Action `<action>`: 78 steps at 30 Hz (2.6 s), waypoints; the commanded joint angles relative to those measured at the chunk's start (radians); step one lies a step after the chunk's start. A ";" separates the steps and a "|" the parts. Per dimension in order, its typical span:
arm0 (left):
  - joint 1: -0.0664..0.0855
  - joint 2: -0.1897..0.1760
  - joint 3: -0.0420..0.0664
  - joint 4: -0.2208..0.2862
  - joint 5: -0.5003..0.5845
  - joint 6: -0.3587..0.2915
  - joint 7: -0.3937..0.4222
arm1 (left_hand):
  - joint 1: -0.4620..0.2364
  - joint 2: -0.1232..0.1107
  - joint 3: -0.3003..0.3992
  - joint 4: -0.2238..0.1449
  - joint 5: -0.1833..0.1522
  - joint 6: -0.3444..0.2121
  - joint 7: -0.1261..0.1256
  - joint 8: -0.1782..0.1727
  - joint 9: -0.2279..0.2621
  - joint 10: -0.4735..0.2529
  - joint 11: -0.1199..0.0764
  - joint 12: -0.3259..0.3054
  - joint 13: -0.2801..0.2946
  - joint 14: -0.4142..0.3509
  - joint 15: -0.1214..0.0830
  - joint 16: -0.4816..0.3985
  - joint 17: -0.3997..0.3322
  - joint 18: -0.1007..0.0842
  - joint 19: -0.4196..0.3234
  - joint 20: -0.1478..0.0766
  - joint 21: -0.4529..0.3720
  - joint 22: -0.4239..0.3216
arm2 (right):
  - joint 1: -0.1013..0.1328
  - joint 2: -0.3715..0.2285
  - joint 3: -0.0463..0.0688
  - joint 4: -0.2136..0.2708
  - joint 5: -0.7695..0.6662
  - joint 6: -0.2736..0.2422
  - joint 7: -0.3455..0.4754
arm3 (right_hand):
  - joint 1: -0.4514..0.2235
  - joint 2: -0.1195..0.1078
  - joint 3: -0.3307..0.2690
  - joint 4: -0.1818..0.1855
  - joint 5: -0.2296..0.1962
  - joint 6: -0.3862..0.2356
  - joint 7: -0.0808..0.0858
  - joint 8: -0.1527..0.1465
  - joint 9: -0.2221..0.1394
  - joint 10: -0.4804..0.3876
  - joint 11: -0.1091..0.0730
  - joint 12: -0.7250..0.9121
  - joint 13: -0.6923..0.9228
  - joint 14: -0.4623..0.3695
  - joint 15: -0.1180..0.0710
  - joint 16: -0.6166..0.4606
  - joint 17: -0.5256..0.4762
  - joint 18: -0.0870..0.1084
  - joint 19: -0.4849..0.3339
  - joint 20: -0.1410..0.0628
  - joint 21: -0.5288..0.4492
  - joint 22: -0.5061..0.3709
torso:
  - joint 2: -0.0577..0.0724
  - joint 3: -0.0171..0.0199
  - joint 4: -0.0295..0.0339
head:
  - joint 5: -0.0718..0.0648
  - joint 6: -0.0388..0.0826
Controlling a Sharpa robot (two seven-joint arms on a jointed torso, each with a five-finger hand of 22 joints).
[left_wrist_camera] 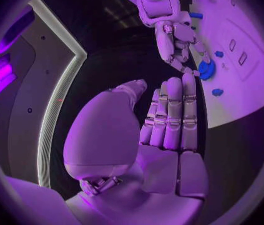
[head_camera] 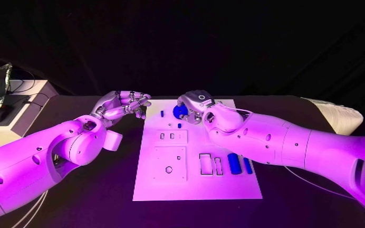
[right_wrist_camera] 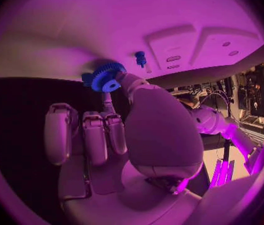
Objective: Assemble the parts on the task board
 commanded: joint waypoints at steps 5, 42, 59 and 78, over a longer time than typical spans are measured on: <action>0.001 0.000 0.001 0.005 -0.003 0.018 0.001 | 0.000 0.006 0.002 -0.002 -0.003 -0.003 0.002 -0.004 0.001 -0.005 0.001 0.003 0.001 -0.008 -0.001 0.004 -0.001 0.012 -0.008 -0.001 0.006 0.001 | -0.001 0.007 0.000 -0.014 -0.019 0.006 -0.004 | -0.002 -0.009 0.008 0.001 -0.004 -0.001 0.001 -0.010 -0.001 0.102 -0.003 0.002 0.263 0.106 -0.003 0.004 0.263 -0.016 0.003 -0.005 0.000 0.045 | -0.001 0.0000 -0.0004 | 0.001 -0.001; 0.001 0.002 0.001 -0.001 -0.005 0.023 -0.005 | -0.006 0.008 0.001 0.002 -0.003 -0.004 0.002 -0.005 0.002 -0.006 0.002 0.004 0.002 -0.009 0.000 0.006 -0.001 0.012 -0.012 0.000 0.009 0.003 | -0.001 -0.001 0.000 -0.033 0.063 0.067 0.019 | -0.138 0.019 -0.083 0.102 -0.004 -0.031 0.016 -0.083 -0.008 0.083 0.012 -0.016 0.244 0.106 0.014 0.004 0.263 -0.014 -0.001 0.012 -0.010 0.048 | -0.001 0.0006 0.0004 | -0.001 -0.006; 0.000 0.001 0.001 -0.004 -0.005 0.022 -0.005 | -0.006 0.008 0.001 0.002 -0.003 -0.004 0.002 -0.005 0.002 -0.006 0.002 0.004 0.002 -0.009 0.000 0.006 -0.001 0.012 -0.012 0.000 0.009 0.003 | 0.000 -0.027 0.000 -0.016 0.099 0.082 0.027 | -0.164 0.038 -0.074 0.102 0.024 -0.021 0.014 -0.087 -0.005 0.088 0.010 -0.011 0.250 0.106 0.012 0.004 0.263 -0.015 0.002 0.010 -0.007 0.054 | -0.001 0.0007 -0.0004 | 0.001 -0.006; 0.000 0.001 0.001 -0.008 -0.008 0.024 -0.005 | 0.006 0.016 0.011 -0.007 0.001 -0.005 0.003 -0.006 0.005 -0.010 0.001 0.004 0.004 -0.012 -0.001 0.008 -0.003 0.013 -0.017 0.000 0.015 0.007 | 0.006 -0.106 0.000 0.082 0.166 0.069 0.054 | -0.196 0.049 -0.072 0.102 0.031 -0.015 0.012 -0.089 -0.002 0.093 0.009 -0.007 0.254 0.106 0.010 0.004 0.263 -0.016 0.003 0.009 -0.005 0.057 | -0.002 0.0019 -0.0021 | 0.001 -0.008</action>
